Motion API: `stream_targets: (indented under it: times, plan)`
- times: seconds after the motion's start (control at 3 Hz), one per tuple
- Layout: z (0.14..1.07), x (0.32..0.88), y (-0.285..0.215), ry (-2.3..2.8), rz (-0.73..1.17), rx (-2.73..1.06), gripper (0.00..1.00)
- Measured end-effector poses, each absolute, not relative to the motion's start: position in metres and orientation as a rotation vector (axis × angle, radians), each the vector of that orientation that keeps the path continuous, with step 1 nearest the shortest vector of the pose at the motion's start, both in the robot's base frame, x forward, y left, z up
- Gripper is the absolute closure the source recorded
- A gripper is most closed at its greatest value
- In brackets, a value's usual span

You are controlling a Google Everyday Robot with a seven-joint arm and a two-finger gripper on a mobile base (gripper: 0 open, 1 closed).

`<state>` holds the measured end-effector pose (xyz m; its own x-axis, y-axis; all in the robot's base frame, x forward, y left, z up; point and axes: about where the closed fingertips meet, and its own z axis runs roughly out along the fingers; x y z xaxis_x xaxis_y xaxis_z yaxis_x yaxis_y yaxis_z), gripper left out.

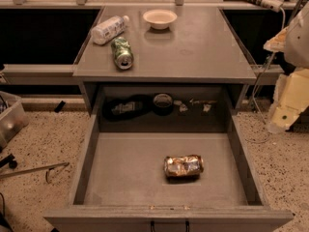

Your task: Pick orange can from top drawer and place on counter

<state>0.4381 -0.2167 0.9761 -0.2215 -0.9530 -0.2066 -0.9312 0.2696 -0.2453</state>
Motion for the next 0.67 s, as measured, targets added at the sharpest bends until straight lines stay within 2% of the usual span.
stream_targets:
  times: [0.67]
  plan:
    - [0.964,0.438,-0.215,2.212,-0.091,-1.720,0.00]
